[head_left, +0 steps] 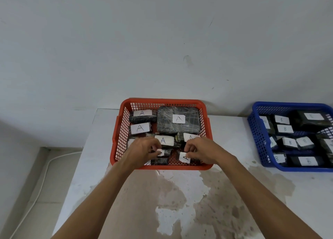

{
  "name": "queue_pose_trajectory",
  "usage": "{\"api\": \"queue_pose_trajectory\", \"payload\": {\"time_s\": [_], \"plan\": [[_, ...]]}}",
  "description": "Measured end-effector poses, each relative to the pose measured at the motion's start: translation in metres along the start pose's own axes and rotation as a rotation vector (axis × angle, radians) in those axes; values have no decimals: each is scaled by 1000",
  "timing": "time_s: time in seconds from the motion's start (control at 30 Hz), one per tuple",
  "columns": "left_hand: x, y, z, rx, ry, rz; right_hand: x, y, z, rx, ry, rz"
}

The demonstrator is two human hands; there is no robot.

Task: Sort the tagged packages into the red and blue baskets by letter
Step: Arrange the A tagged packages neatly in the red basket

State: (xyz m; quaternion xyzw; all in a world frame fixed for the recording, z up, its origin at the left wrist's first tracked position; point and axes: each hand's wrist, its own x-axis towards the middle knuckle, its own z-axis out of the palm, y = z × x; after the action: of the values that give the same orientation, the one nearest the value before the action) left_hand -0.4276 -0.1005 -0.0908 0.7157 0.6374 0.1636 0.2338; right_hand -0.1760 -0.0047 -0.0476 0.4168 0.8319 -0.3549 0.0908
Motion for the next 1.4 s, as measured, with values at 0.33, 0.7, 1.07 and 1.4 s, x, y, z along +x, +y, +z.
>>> {"api": "queue_pose_trajectory", "payload": {"time_s": [0.33, 0.7, 1.07, 1.4], "plan": [[7, 1, 12, -176, -92, -96, 7, -19, 22, -113, 58, -118], [28, 28, 20, 201, -197, 106, 2, 17, -10, -478, 368, -104], [39, 34, 29, 416, -189, 150, 6, 30, -11, -274, 500, -158], [36, 32, 31, 272, -27, 42, 2, 28, -2, -588, 385, -184]]}}
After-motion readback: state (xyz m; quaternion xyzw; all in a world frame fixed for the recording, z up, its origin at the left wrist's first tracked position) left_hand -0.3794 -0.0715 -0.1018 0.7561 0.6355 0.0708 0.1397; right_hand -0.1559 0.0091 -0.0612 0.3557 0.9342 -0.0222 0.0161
